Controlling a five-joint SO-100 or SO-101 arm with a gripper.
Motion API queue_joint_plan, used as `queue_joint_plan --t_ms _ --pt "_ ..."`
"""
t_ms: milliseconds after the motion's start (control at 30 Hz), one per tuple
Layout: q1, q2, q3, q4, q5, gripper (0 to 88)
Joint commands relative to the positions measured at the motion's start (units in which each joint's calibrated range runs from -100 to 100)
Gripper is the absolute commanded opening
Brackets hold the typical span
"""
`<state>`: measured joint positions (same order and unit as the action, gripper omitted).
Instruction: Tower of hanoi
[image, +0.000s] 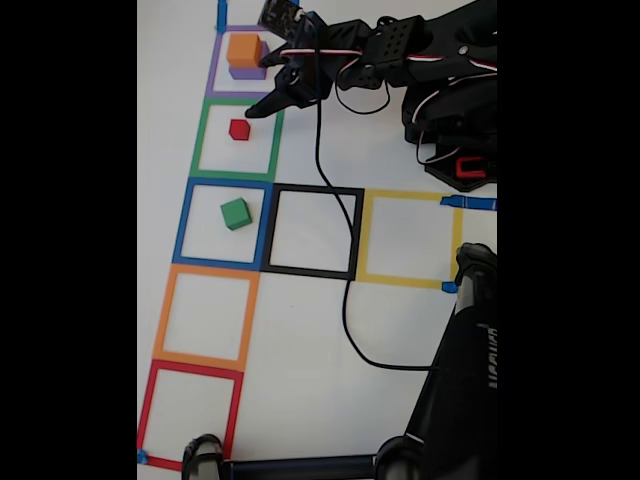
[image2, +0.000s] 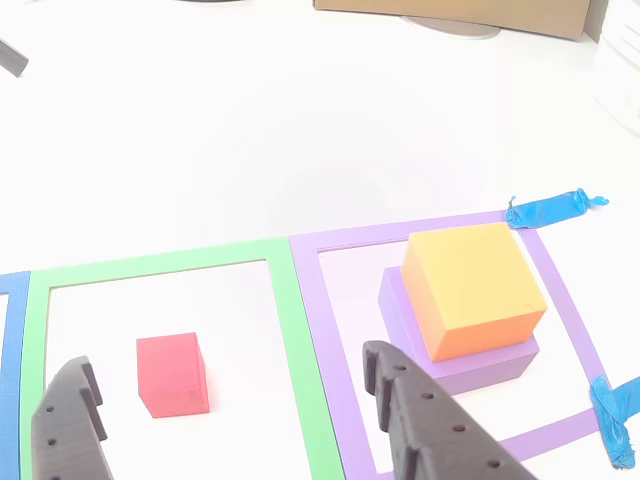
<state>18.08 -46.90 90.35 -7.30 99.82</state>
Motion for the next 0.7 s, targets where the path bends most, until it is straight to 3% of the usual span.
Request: queue_joint_plan --t_ms 0,333,667 --pt "-1.8 10.4 0.3 -15.4 0.2 31.9" --pt "-4.9 37.3 -2.8 -41.4 0.2 33.1" --pt "-6.7 55.2 -10.3 -53.0 0.2 32.7"
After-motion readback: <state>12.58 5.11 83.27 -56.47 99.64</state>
